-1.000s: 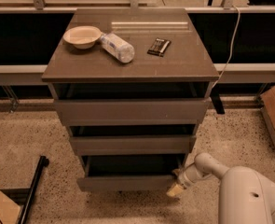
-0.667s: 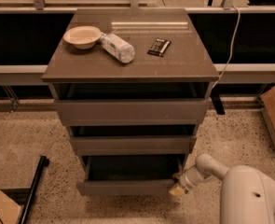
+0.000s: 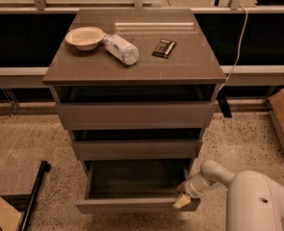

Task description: Open bottom drawer

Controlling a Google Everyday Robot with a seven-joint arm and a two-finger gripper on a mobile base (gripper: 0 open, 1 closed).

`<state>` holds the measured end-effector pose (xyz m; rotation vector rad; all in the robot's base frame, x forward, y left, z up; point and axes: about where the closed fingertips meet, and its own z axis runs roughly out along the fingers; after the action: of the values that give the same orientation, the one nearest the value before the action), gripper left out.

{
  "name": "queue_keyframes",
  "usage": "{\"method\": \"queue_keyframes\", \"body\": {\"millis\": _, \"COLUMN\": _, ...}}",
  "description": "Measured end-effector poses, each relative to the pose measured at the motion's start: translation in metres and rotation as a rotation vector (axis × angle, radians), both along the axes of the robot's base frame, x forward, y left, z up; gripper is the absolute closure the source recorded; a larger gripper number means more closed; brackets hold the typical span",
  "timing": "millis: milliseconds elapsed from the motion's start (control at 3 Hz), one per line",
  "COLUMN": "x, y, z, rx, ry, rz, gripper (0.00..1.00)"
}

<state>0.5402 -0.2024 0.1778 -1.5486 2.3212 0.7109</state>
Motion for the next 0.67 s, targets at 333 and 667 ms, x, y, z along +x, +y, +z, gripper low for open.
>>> {"method": "queue_keyframes", "body": {"millis": 333, "x": -0.049, "y": -0.008, "z": -0.013, "rx": -0.049, "ry": 0.157, "rz": 0.029, "gripper": 0.0}}
{"method": "queue_keyframes", "body": {"millis": 667, "x": -0.062, "y": -0.008, "z": -0.014, "rx": -0.059, "ry": 0.194, "rz": 0.034, "gripper": 0.0}}
